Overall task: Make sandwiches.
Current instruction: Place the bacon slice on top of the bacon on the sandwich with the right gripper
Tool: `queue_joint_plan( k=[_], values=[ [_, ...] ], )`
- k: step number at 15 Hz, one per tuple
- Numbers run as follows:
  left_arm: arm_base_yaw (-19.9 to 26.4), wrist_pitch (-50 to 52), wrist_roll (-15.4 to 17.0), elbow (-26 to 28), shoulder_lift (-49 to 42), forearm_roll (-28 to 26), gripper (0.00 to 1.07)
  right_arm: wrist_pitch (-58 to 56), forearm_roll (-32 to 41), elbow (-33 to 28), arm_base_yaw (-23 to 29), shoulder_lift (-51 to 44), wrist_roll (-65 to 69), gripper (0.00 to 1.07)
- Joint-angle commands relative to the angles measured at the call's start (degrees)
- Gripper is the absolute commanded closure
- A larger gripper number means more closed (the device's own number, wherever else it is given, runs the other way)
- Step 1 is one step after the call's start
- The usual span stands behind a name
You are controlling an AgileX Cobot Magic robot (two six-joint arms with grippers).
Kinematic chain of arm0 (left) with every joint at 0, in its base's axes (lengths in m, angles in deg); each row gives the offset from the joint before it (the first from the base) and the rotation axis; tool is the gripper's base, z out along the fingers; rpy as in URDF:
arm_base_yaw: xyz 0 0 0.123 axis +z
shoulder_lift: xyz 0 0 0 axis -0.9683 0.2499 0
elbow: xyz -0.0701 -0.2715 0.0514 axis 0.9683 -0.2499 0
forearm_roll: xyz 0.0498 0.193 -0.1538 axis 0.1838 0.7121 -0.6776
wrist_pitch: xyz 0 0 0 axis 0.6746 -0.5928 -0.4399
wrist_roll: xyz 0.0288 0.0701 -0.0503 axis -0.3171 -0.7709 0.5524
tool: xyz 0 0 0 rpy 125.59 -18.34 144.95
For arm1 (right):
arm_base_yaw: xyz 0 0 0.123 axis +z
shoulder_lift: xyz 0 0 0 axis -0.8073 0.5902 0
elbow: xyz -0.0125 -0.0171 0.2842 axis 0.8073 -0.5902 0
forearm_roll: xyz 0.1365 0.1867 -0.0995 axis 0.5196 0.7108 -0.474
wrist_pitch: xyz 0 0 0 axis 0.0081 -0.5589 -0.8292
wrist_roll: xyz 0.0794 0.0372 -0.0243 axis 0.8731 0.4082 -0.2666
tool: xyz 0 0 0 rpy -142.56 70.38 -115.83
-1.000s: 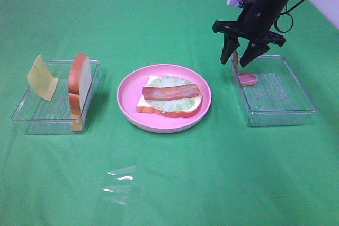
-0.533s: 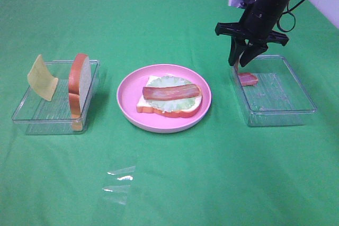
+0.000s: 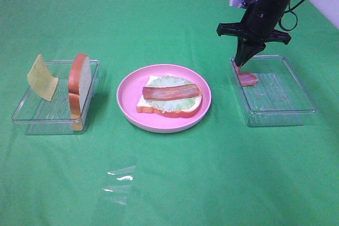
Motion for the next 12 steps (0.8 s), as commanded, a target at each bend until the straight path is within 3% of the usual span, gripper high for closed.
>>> queue_joint_plan(
  k=[1, 7, 12],
  values=[
    [-0.23, 0.57, 0.00, 0.00, -0.80, -0.52, 0.09, -3.90, 0.17, 0.23, 0.00, -2.52, 0.80, 1.07],
    [-0.23, 0.57, 0.00, 0.00, -0.80, -0.52, 0.09, -7.51, 0.52, 0.00, 0.06, -11.75, 0.52, 1.07],
    [-0.23, 0.57, 0.00, 0.00, -0.80, -0.52, 0.09, -7.45, 18.11, -2.06, 0.06, -18.45, -8.37, 1.07]
  ],
)
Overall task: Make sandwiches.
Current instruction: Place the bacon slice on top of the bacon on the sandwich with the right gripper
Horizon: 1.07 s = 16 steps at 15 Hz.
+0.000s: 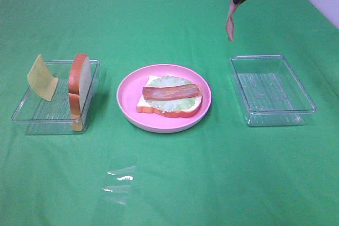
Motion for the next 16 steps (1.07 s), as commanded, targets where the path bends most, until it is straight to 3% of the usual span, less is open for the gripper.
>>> queue_joint_plan(
  k=[1, 2, 4, 8, 14, 16],
  values=[
    [-0.23, 0.57, 0.00, 0.00, -0.80, -0.52, 0.09, -6.93, 6.99, -3.09, 0.06, -2.81, -4.07, 1.07],
    [-0.23, 0.57, 0.00, 0.00, -0.80, -0.52, 0.09, -6.30, 9.11, -5.79, 0.06, -4.24, -5.73, 1.07],
    [-0.23, 0.57, 0.00, 0.00, -0.80, -0.52, 0.09, -0.74, 17.30, -18.85, 0.11, -9.74, -9.97, 1.07],
    [-0.23, 0.57, 0.00, 0.00, -0.80, -0.52, 0.09, 2.41, 30.88, -31.00, 0.23, -11.23, -20.05, 1.07],
    [-0.23, 0.57, 0.00, 0.00, -0.80, -0.52, 0.09, 11.40, 35.64, -32.77, 12.32, -6.76, -26.13, 1.07],
    [-0.23, 0.57, 0.00, 0.00, -0.80, -0.52, 0.09, 13.46, 36.78, -32.49, 14.27, -4.98, -26.13, 1.07]
  ],
)
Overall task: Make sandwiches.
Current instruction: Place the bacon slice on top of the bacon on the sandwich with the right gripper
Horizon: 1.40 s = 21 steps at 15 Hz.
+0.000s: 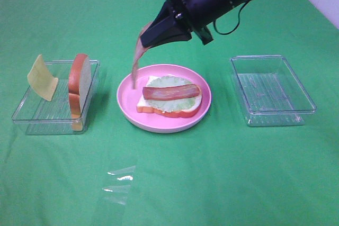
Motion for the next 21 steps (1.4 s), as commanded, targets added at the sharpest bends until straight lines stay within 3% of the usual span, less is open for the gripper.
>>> queue_joint_plan(
  k=[1, 5, 9, 14, 15, 21],
  values=[
    [-0.23, 0.57, 0.00, 0.00, -0.80, -0.52, 0.09, 2.64, 2.64, 1.03, 1.95, 3.04, -1.09, 1.07],
    [-0.23, 0.57, 0.00, 0.00, -0.80, -0.52, 0.09, 2.35, 4.47, 9.45, 1.95, 10.60, -1.89, 1.07],
    [-0.23, 0.57, 0.00, 0.00, -0.80, -0.52, 0.09, 4.35, 2.98, 11.06, 1.89, 15.41, -1.15, 1.07],
    [-0.23, 0.57, 0.00, 0.00, -0.80, -0.52, 0.09, 5.21, -12.78, 11.06, 1.78, 15.36, 5.33, 1.07],
    [-0.23, 0.57, 0.00, 0.00, -0.80, -0.52, 0.09, 5.27, -20.34, 12.38, 1.78, 15.18, 8.59, 1.07],
    [-0.23, 0.57, 0.00, 0.00, -0.80, -0.52, 0.09, 0.52, -39.42, 18.85, 1.83, 15.18, 19.88, 1.07]
  ],
)
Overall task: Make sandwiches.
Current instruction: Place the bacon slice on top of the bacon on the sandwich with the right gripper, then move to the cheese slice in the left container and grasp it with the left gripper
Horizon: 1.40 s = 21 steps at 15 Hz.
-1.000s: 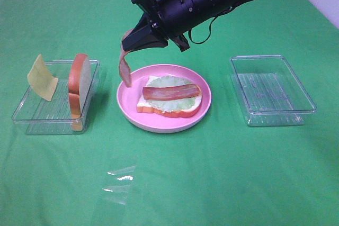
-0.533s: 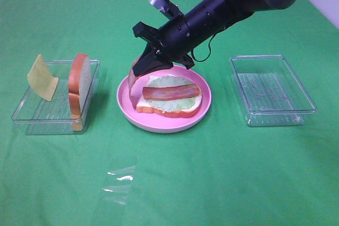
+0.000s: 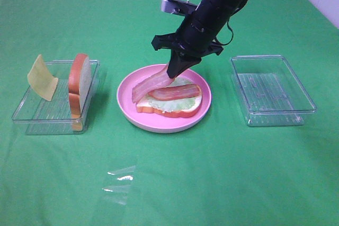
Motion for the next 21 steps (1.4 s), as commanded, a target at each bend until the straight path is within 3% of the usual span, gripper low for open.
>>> queue_joint_plan(
  k=[1, 5, 6, 7, 9, 13, 15, 17, 18, 19, 21],
  values=[
    [-0.23, 0.57, 0.00, 0.00, -0.80, -0.52, 0.09, -2.23, -5.96, 0.97, 0.00, -0.40, 2.58, 1.07],
    [-0.23, 0.57, 0.00, 0.00, -0.80, -0.52, 0.09, -2.98, -7.62, 0.97, 0.00, -0.40, 4.24, 1.04],
    [-0.23, 0.57, 0.00, 0.00, -0.80, -0.52, 0.09, -3.50, -7.56, 1.03, 0.00, -0.40, 5.16, 0.79],
    [-0.23, 0.57, 0.00, 0.00, -0.80, -0.52, 0.09, -4.24, -7.85, 1.03, 0.00, -0.40, 5.33, 0.46],
    [-0.23, 0.57, 0.00, 0.00, -0.80, -0.52, 0.09, -5.90, -9.05, 1.03, 0.00, -0.40, 5.16, 0.11],
    [-0.23, 0.57, 0.00, 0.00, -0.80, -0.52, 0.09, -9.63, -11.17, 2.64, 0.00, -3.55, 5.39, 0.12],
    [-0.23, 0.57, 0.00, 0.00, -0.80, -0.52, 0.09, -12.83, -13.69, 6.25, 0.00, -5.96, 5.96, 0.12],
    [-0.23, 0.57, 0.00, 0.00, -0.80, -0.52, 0.09, -18.28, -21.43, 9.57, -0.06, -8.71, 9.68, 0.12],
    [-0.23, 0.57, 0.00, 0.00, -0.80, -0.52, 0.09, -20.68, -25.95, 10.37, -1.32, -9.91, 10.89, 0.12],
    [-0.23, 0.57, 0.00, 0.00, -0.80, -0.52, 0.09, -20.68, -25.95, 10.37, -1.32, -9.91, 10.89, 0.12],
    [-0.23, 0.57, 0.00, 0.00, -0.80, -0.52, 0.09, -20.68, -25.67, 10.31, -6.53, -11.40, 12.66, 0.13]
  ],
)
